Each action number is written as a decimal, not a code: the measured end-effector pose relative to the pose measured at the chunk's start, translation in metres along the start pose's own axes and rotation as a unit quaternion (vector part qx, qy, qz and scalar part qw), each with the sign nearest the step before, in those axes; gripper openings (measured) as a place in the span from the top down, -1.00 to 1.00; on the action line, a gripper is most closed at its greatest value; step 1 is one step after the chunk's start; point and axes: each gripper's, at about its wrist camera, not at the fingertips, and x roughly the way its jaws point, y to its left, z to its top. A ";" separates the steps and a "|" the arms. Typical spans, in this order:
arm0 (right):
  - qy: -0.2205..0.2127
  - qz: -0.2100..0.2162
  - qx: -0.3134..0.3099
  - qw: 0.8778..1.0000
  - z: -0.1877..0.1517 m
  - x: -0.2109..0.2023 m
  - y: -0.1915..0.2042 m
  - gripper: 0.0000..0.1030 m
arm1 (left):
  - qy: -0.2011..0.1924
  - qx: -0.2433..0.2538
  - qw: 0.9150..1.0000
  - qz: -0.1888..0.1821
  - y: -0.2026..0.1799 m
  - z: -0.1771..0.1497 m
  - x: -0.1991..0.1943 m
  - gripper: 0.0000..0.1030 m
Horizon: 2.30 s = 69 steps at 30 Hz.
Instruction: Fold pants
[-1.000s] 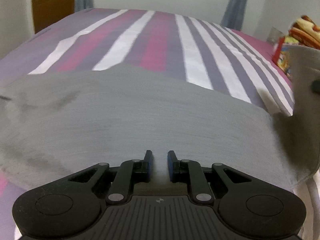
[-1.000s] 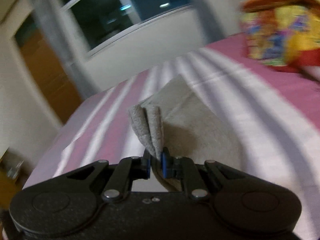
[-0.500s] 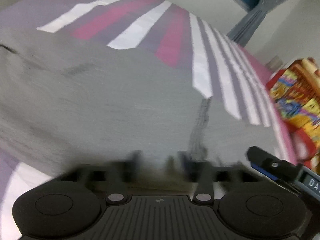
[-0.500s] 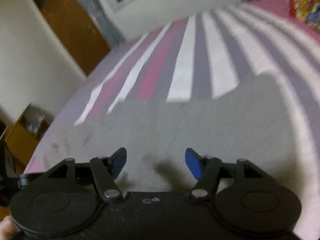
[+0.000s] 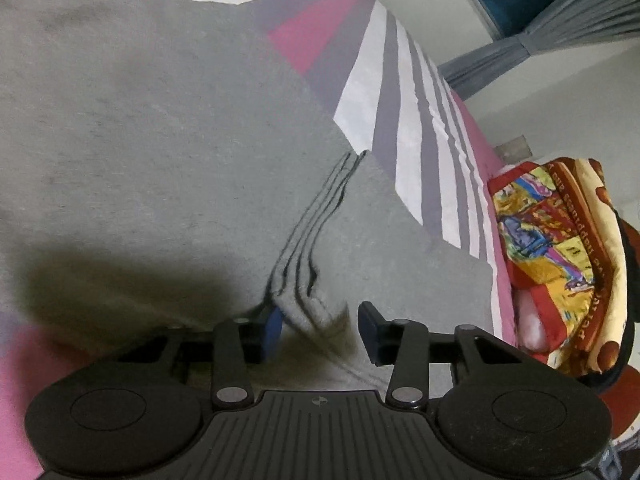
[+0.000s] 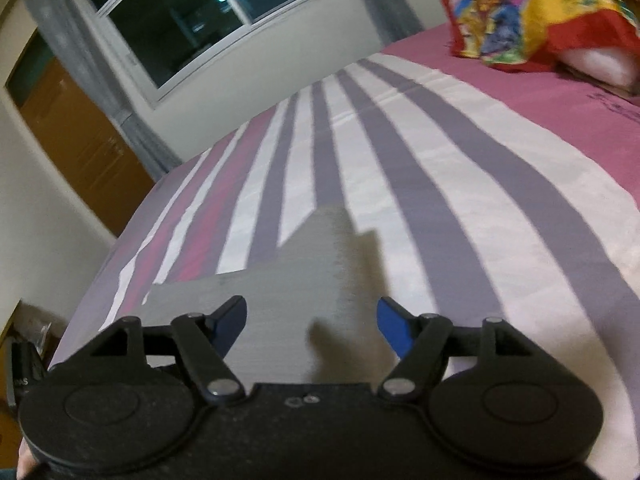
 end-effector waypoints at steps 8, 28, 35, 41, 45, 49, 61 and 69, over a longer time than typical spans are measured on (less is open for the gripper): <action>-0.010 -0.053 0.020 0.998 -0.004 -0.001 -0.021 -0.31 | -0.067 0.035 0.997 -0.002 -0.036 0.008 -0.017 0.65; 0.106 -0.064 -0.194 0.973 -0.051 0.084 0.082 -0.03 | -0.100 0.123 0.981 0.115 0.016 0.028 -0.053 0.64; 0.119 -0.055 -0.206 0.970 -0.055 0.095 0.094 -0.15 | -0.097 0.128 0.979 0.125 0.022 0.031 -0.054 0.64; 0.126 -0.054 -0.229 0.964 -0.058 0.097 0.098 -0.19 | -0.105 0.132 0.975 0.142 0.024 0.022 -0.068 0.29; 0.116 -0.059 -0.239 0.962 -0.065 0.096 0.102 -0.20 | -0.128 0.127 0.972 0.154 0.024 0.017 -0.095 0.24; 0.101 -0.046 -0.217 0.970 -0.059 0.089 0.103 -0.18 | -0.120 0.172 0.967 0.144 0.006 0.020 -0.099 0.24; 0.064 -0.085 -0.245 0.964 -0.007 0.138 0.113 -0.11 | -0.039 0.209 0.963 0.166 -0.032 0.079 0.005 0.24; 0.095 -0.103 -0.261 0.955 -0.026 0.169 0.095 -0.19 | -0.046 0.253 0.951 0.172 -0.031 0.068 0.014 0.24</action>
